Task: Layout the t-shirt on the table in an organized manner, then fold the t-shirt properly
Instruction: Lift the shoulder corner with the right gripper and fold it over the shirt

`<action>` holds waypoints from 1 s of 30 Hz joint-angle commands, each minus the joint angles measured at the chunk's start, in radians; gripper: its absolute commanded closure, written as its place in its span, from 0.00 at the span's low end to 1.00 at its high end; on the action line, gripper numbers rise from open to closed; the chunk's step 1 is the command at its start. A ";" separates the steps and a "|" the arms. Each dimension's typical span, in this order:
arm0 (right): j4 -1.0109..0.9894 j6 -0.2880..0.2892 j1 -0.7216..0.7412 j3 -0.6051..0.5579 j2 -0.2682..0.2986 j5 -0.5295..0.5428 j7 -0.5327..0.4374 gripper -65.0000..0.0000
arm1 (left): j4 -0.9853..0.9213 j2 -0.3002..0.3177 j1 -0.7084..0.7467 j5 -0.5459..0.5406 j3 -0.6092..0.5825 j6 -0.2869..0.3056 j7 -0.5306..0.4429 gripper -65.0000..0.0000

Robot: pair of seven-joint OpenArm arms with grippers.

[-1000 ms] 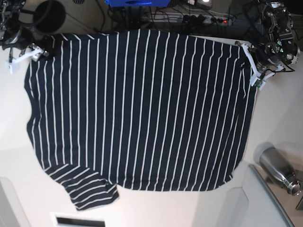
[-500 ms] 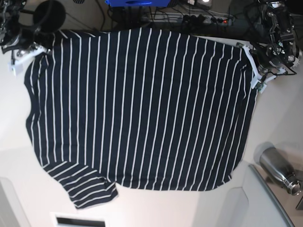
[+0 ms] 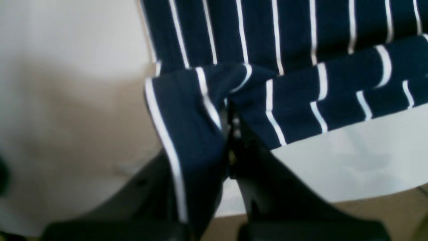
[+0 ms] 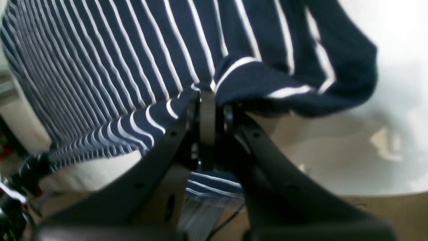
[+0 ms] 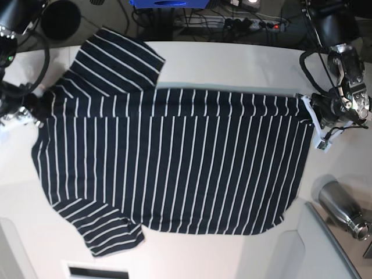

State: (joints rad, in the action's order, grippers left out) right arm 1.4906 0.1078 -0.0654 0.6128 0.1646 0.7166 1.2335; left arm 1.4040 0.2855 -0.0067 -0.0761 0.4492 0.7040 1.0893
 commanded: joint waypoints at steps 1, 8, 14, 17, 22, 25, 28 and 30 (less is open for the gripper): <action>-0.026 -0.003 0.025 0.006 0.020 -0.001 -0.007 0.98 | -0.021 0.013 -0.031 0.005 0.004 -0.006 -0.002 1.00; -0.149 -0.006 0.074 0.003 0.042 0.001 -0.056 0.67 | -0.142 -0.013 -0.069 0.017 -0.005 -0.006 -0.087 1.00; 0.121 -0.009 -0.043 0.022 0.034 0.010 -0.034 0.41 | -0.139 -0.013 -0.057 0.017 -0.005 -0.006 -0.087 1.00; 0.187 -0.004 -0.124 0.060 -0.012 0.010 -0.022 0.42 | -0.137 -0.010 -0.055 0.017 0.001 -0.006 -0.087 1.00; 0.184 -0.003 -0.233 0.003 -0.076 0.001 -0.077 0.43 | -0.137 -0.009 -0.055 0.017 -0.002 -0.006 -0.087 1.00; 0.157 -0.007 -0.270 -0.054 -0.073 0.001 -0.148 0.43 | -0.137 -0.009 -0.055 0.017 -0.005 -0.006 -0.087 1.00; 0.081 -0.007 -0.273 -0.092 -0.053 -0.001 -0.176 0.43 | -0.137 -0.009 -0.055 0.017 -0.005 -0.006 -0.087 1.00; 0.038 -0.007 -0.274 -0.100 -0.053 -0.001 -0.215 0.43 | -0.137 -0.009 -0.055 0.017 -0.005 -0.006 -0.087 1.00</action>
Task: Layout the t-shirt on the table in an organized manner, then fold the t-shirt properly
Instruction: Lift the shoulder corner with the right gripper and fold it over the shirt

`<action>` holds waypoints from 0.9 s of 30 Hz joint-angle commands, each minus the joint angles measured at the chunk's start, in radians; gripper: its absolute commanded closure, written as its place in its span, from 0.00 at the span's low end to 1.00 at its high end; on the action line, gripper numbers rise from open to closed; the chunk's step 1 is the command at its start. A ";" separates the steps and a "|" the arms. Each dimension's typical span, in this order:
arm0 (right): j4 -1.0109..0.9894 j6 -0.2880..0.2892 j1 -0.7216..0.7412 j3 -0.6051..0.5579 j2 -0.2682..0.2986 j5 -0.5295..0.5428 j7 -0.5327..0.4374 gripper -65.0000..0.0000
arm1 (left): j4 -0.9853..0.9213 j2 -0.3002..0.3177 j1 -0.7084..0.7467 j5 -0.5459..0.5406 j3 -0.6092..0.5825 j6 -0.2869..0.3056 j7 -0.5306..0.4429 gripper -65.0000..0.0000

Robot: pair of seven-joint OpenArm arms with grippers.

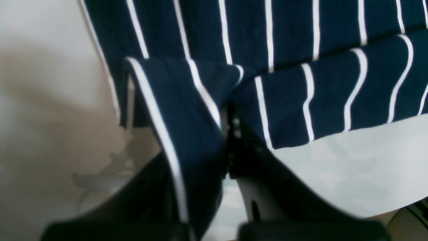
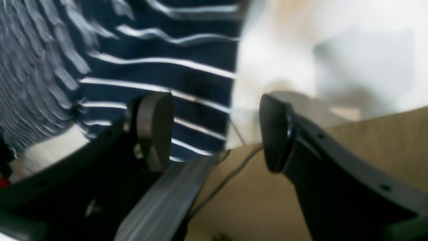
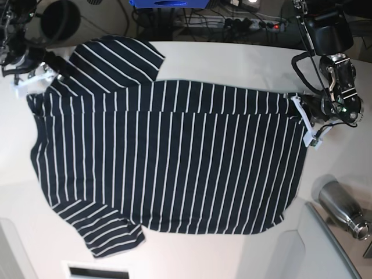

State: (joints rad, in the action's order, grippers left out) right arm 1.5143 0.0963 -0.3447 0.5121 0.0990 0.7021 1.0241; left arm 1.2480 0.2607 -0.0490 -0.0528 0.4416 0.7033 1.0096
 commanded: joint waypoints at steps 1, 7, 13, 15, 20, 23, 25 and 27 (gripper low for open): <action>0.001 0.004 0.005 0.000 0.018 0.014 -0.017 0.43 | 0.019 0.016 -0.013 -0.006 0.003 -0.005 -0.007 1.00; -0.028 0.010 0.005 -0.002 0.020 0.014 -0.021 0.43 | 0.019 0.018 -0.013 -0.006 0.003 -0.005 -0.007 1.00; -0.021 0.010 0.005 -0.097 0.018 0.023 -0.021 0.43 | 0.019 0.018 -0.013 -0.006 0.003 -0.005 -0.007 1.00; -0.021 0.010 0.005 -0.109 0.017 0.023 -0.029 0.43 | 0.019 0.018 -0.013 -0.006 0.006 -0.005 -0.007 1.00; -0.028 0.010 0.009 -0.103 0.017 0.023 -0.031 0.63 | 0.019 0.018 -0.013 -0.006 0.010 -0.005 -0.007 1.00; -0.019 0.010 0.012 -0.103 0.021 0.024 -0.023 0.94 | 0.019 0.018 -0.013 -0.006 0.010 -0.005 -0.007 1.00; 0.004 0.010 0.022 -0.103 0.021 0.024 -0.020 1.00 | 0.019 0.018 -0.013 -0.006 0.010 -0.005 -0.007 1.00; 0.047 0.010 0.023 -0.103 0.021 0.024 -0.012 0.98 | 0.019 0.016 -0.013 -0.006 0.010 -0.005 -0.007 1.00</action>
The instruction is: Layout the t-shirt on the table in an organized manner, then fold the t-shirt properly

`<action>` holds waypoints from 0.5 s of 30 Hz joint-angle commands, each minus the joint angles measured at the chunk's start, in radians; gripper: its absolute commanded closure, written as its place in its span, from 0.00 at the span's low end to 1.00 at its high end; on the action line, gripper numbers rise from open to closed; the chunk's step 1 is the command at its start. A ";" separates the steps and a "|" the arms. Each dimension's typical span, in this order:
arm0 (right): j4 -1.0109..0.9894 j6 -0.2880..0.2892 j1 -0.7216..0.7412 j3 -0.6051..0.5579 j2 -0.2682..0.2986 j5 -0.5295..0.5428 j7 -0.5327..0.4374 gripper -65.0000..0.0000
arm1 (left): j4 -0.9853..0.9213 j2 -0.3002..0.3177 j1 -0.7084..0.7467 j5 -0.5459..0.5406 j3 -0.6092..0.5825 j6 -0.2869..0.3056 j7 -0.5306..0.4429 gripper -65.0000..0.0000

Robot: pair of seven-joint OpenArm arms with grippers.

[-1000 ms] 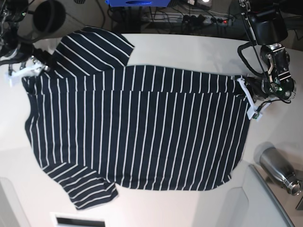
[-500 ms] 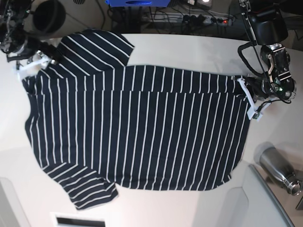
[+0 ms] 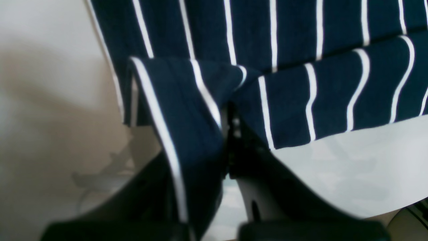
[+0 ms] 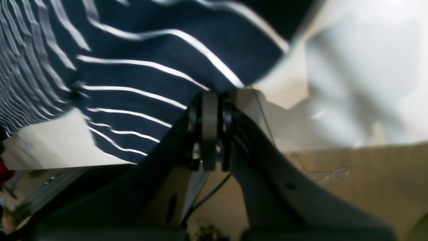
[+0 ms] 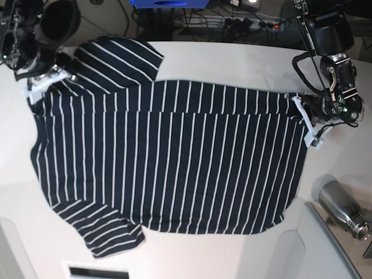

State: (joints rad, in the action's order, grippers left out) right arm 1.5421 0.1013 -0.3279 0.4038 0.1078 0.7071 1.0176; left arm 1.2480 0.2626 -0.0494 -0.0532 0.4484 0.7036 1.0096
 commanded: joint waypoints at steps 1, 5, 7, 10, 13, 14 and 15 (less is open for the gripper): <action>0.047 0.001 0.009 0.005 0.011 0.019 0.016 0.99 | 0.019 0.014 -0.013 -0.006 0.003 -0.005 -0.007 1.00; 0.143 -0.001 0.089 0.005 0.013 0.019 0.119 0.99 | 0.019 0.014 -0.014 -0.010 0.005 -0.005 -0.007 1.00; 0.153 -0.002 0.154 0.005 0.016 0.015 0.162 0.99 | 0.019 0.014 -0.017 -0.017 0.005 -0.005 -0.007 1.00; 0.148 -0.002 0.244 0.005 0.019 0.012 0.201 0.99 | 0.019 0.013 -0.020 -0.017 0.005 -0.005 -0.007 1.00; 0.145 -0.002 0.323 0.004 0.019 0.010 0.209 0.99 | 0.019 0.011 -0.023 -0.018 0.007 -0.005 -0.007 1.00; 0.131 -0.002 0.349 0.004 0.025 0.009 0.208 0.99 | 0.019 0.011 -0.023 -0.018 0.007 -0.005 -0.007 1.00; 0.113 -0.002 0.372 0.001 0.033 0.009 0.206 0.99 | 0.019 0.010 -0.025 -0.018 0.007 -0.005 -0.008 1.00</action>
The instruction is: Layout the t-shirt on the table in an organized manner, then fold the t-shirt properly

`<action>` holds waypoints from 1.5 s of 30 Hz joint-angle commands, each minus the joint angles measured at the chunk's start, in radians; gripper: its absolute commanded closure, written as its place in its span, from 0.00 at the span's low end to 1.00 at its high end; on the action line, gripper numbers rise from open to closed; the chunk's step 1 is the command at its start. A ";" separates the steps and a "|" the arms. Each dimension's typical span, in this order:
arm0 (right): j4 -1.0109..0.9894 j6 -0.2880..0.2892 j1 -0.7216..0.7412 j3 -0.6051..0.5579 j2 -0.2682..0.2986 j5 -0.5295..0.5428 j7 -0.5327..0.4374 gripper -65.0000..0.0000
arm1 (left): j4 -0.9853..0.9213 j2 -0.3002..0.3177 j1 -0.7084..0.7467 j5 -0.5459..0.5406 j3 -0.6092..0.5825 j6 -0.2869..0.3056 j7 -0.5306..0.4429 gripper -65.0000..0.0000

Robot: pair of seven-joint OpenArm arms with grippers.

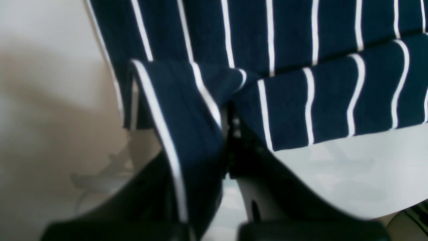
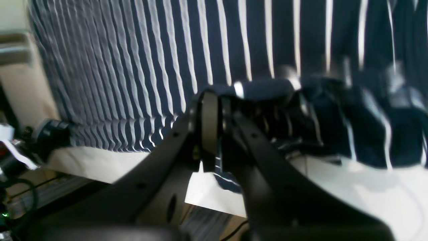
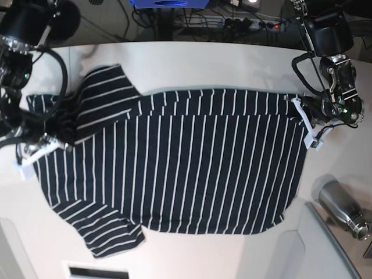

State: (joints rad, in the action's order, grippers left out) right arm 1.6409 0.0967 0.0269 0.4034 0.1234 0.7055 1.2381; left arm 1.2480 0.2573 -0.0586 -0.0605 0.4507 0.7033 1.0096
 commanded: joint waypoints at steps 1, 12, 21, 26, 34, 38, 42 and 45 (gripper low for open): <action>-0.014 0.002 0.040 -0.002 0.025 0.010 -0.017 0.99 | 0.019 0.015 -0.016 -0.011 0.004 -0.005 -0.008 1.00; -0.285 0.002 0.183 0.002 0.071 0.010 -0.140 0.99 | 0.017 0.012 -0.020 -0.014 0.084 -0.005 -0.010 1.00; -0.453 0.002 0.233 -0.005 0.095 0.012 -0.229 0.99 | 0.008 -0.010 -0.096 -0.009 0.130 -0.005 -0.010 1.00; -0.528 0.002 0.255 -0.005 0.095 0.012 -0.271 0.99 | 0.008 -0.054 -0.140 0.000 0.129 -0.005 -0.010 1.00; -0.537 0.002 0.253 0.001 0.095 0.012 -0.355 0.97 | -0.024 -0.059 -0.189 -0.011 0.133 -0.005 -0.016 1.00; -0.528 0.002 0.253 -0.005 0.095 0.012 -0.341 0.60 | -0.083 -0.059 -0.203 -0.006 0.130 -0.005 -0.110 1.00; -0.471 0.005 0.227 0.004 0.095 0.018 -0.343 0.44 | -0.107 -0.059 -0.209 -0.012 0.136 -0.005 -0.159 1.00; -0.327 0.007 0.150 -0.004 0.089 0.019 -0.341 0.46 | -0.104 -0.056 -0.211 -0.017 0.138 -0.005 -0.162 0.66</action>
State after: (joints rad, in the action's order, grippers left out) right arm 1.2991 0.0929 0.1612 0.3981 0.2005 0.7044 0.9039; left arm 1.1255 0.1871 -0.2478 -0.0608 0.5880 0.6983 0.8700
